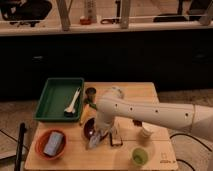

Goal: Wipe purple bowl with towel

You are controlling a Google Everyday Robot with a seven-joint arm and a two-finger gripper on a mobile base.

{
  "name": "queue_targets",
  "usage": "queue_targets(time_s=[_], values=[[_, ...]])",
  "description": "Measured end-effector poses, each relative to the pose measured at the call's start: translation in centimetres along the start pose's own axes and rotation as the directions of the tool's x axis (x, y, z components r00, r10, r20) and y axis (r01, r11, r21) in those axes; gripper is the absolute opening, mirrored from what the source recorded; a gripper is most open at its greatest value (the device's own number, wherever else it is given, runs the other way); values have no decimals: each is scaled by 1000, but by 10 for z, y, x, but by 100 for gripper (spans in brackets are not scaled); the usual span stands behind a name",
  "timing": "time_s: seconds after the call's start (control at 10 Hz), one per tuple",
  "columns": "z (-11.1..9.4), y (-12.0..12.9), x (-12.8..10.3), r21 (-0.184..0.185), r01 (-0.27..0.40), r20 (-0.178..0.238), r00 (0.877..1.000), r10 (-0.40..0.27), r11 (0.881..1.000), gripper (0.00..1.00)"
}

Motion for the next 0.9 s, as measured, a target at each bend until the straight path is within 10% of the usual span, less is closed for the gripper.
queue_targets(time_s=[0.5, 0.9], values=[[-7, -37, 51, 37, -48, -43, 998, 49, 998, 0], [1, -84, 27, 48, 34, -34, 999, -33, 998, 0]])
